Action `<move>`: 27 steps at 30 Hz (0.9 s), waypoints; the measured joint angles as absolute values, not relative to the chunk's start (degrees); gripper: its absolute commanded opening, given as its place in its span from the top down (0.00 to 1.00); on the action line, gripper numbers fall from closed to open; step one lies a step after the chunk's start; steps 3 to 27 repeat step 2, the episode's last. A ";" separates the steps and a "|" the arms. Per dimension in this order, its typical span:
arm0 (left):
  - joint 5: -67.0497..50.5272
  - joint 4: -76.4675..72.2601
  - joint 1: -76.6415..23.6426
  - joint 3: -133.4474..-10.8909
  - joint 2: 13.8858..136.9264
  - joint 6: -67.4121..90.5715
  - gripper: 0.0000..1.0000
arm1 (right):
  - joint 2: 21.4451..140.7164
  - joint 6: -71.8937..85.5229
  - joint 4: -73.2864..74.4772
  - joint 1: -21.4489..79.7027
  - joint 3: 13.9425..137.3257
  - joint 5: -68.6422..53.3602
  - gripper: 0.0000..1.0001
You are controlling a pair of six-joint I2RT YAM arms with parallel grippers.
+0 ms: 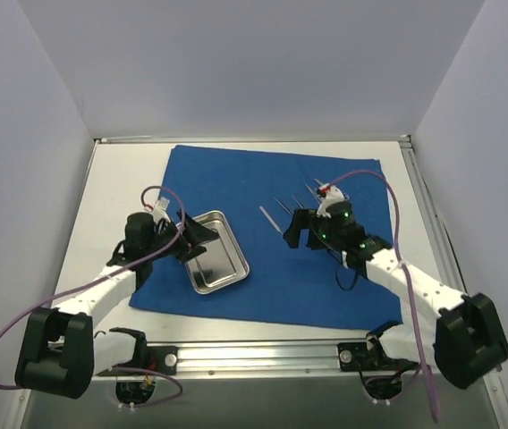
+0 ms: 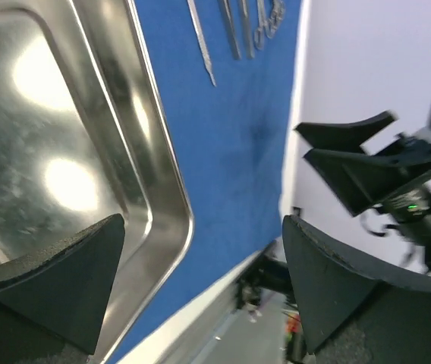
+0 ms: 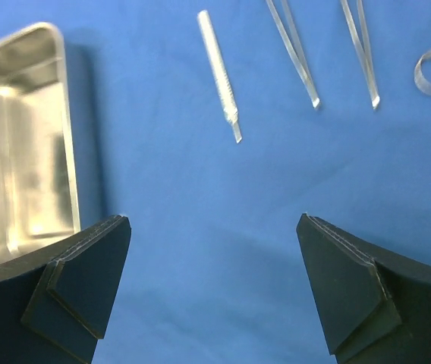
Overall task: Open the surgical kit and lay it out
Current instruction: Reset both arms
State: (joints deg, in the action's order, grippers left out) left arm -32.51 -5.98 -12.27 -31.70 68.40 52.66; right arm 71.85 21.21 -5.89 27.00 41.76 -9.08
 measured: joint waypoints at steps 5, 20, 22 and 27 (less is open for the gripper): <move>-34.41 -14.15 -12.27 -26.30 67.37 58.39 0.06 | 66.74 23.92 -10.20 27.00 35.33 -9.85 0.00; -34.41 -14.15 -12.27 -26.30 67.37 58.39 0.06 | 66.74 23.92 -10.20 27.00 35.33 -9.85 0.00; -34.41 -14.15 -12.27 -26.30 67.37 58.39 0.06 | 66.74 23.92 -10.20 27.00 35.33 -9.85 0.00; -34.41 -14.15 -12.27 -26.30 67.37 58.39 0.06 | 66.74 23.92 -10.20 27.00 35.33 -9.85 0.00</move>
